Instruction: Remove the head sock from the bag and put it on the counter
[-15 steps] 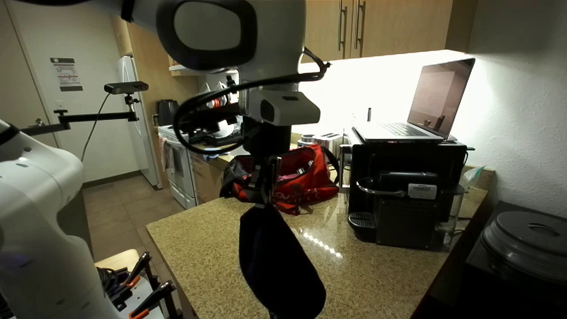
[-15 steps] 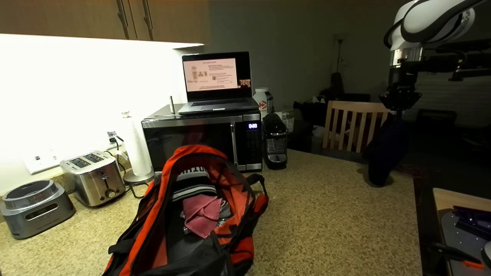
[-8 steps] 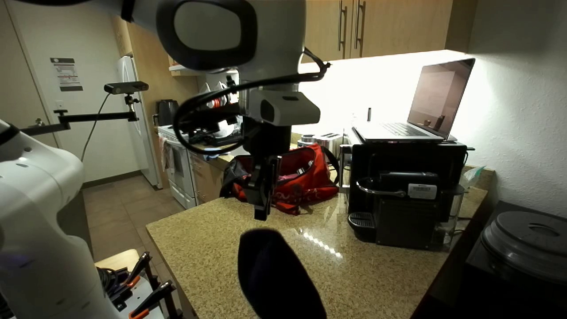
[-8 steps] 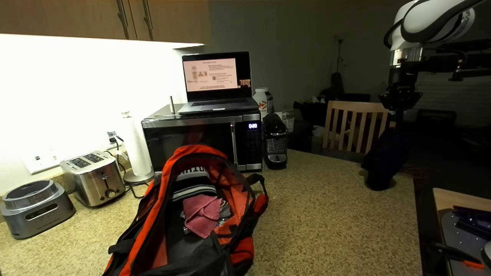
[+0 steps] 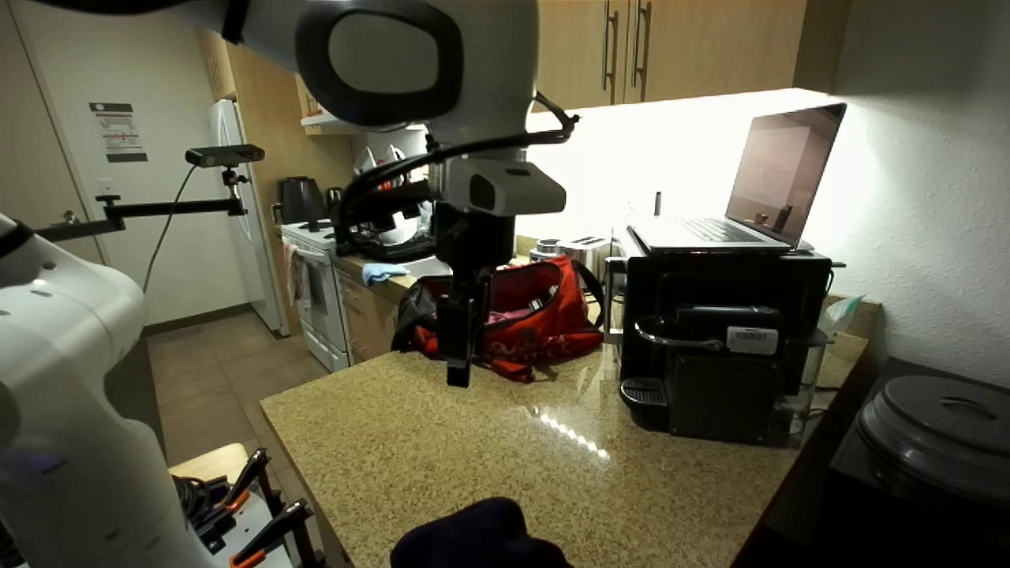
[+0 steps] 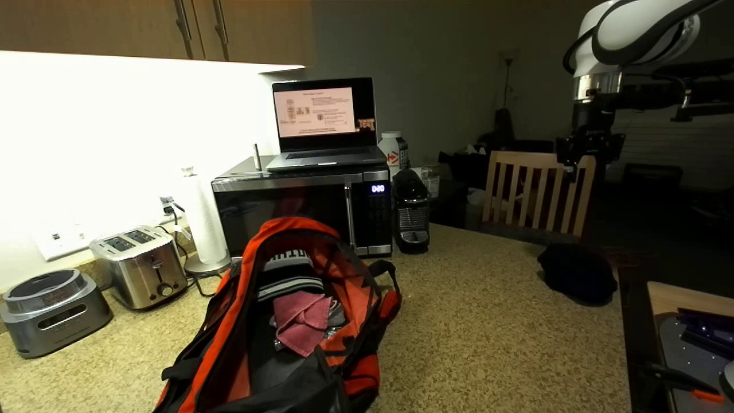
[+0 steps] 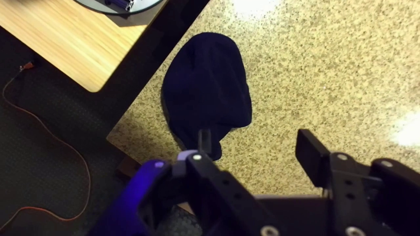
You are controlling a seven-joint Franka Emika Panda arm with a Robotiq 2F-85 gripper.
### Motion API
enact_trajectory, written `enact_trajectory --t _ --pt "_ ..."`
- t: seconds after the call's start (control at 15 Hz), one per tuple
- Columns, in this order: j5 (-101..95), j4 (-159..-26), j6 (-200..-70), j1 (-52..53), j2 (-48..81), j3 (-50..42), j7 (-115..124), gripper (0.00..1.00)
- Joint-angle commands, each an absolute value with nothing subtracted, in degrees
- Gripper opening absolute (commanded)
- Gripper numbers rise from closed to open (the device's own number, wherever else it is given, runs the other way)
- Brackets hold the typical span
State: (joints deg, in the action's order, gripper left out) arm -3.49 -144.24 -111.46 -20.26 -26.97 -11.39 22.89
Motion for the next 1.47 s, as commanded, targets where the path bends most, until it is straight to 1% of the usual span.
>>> enact_trajectory --t 0.0,0.27,0.6,1.4 --pt "-1.5 -143.4 -111.2 -15.6 -26.3 -7.8 20.6 0.99" --pt "-0.2 -140.5 -111.4 -9.9 -24.4 -4.7 18.6 1.00" --pt "0.3 -137.2 -111.0 -5.0 -21.9 -3.2 13.1 1.00" --pt "0.8 -133.9 -108.7 2.6 -18.7 0.3 0.8 1.00"
